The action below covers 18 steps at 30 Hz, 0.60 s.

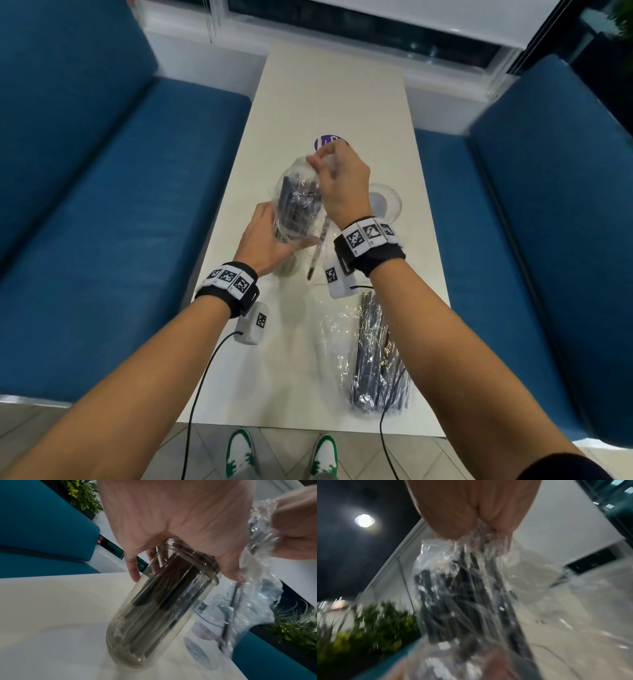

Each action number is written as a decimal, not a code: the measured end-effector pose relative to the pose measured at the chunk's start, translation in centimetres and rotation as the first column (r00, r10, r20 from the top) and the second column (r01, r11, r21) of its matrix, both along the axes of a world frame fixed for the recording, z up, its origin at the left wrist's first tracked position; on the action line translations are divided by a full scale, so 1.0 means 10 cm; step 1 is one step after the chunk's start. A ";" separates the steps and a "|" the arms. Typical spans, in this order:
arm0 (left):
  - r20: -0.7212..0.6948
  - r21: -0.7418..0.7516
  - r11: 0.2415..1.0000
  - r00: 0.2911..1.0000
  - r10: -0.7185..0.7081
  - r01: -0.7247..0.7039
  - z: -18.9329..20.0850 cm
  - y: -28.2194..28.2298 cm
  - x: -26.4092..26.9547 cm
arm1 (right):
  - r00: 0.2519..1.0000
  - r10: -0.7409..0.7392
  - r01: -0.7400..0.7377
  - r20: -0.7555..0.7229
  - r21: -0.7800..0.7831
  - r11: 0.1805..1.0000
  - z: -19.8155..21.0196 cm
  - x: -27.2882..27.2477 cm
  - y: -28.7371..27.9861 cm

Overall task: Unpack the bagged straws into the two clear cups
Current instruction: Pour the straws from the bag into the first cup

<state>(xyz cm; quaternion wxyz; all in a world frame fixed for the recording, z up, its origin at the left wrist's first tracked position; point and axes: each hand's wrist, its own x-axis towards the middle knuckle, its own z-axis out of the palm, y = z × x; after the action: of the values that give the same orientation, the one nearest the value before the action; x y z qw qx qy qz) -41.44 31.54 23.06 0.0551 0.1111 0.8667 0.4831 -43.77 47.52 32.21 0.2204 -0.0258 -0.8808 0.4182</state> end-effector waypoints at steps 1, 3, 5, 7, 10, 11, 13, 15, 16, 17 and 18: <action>0.004 -0.005 1.000 1.000 -0.008 0.008 0.01 0.00 0.00 | 0.999 -0.013 0.016 0.052 -0.057 0.998 0.03 -0.02 0.03; 0.030 -0.003 1.000 1.000 -0.007 0.007 0.03 -0.01 0.00 | 0.996 0.005 0.010 0.088 -0.169 0.986 0.07 -0.04 0.10; 0.057 0.003 1.000 0.998 0.004 -0.004 0.03 -0.01 -0.01 | 0.990 0.088 -0.046 0.108 -0.344 0.938 0.12 -0.01 0.14; 0.063 0.004 1.000 0.998 0.013 -0.013 0.02 -0.01 -0.02 | 0.978 0.161 -0.078 0.135 -0.478 0.875 0.14 0.01 0.15; 0.043 0.011 1.000 0.999 0.007 -0.007 0.00 -0.02 -0.02 | 0.972 0.174 -0.098 0.160 -0.396 0.913 0.20 0.08 0.14; 0.038 0.016 1.000 0.999 -0.005 0.004 0.00 -0.03 -0.03 | 0.973 0.171 -0.108 0.156 -0.346 0.932 0.20 0.09 0.15; 0.043 0.014 0.999 0.999 -0.032 0.032 -0.01 -0.05 -0.05 | 0.979 0.171 -0.135 0.114 -0.273 0.952 0.24 0.11 0.14; 0.044 -0.014 0.998 0.997 -0.057 0.058 -0.05 -0.09 -0.07 | 0.983 0.177 -0.163 0.039 -0.232 0.959 0.32 0.12 0.11; 0.037 -0.032 0.998 0.998 -0.059 0.060 -0.07 -0.10 -0.07 | 0.985 0.174 -0.170 0.001 -0.218 0.961 0.37 0.13 0.09; 0.032 -0.046 0.997 0.998 -0.055 0.057 -0.10 -0.11 -0.08 | 0.985 0.167 -0.171 -0.037 -0.208 0.963 0.43 0.12 0.08; 0.034 -0.054 0.997 0.998 -0.049 0.051 -0.11 -0.11 -0.08 | 0.986 0.152 -0.164 -0.074 -0.201 0.966 0.49 0.12 0.06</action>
<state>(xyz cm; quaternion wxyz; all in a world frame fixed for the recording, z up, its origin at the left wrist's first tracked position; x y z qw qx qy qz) -42.23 30.41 21.95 0.0842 0.1234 0.8756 0.4593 -42.57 48.14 37.14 0.2079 0.0338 -0.8253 0.5239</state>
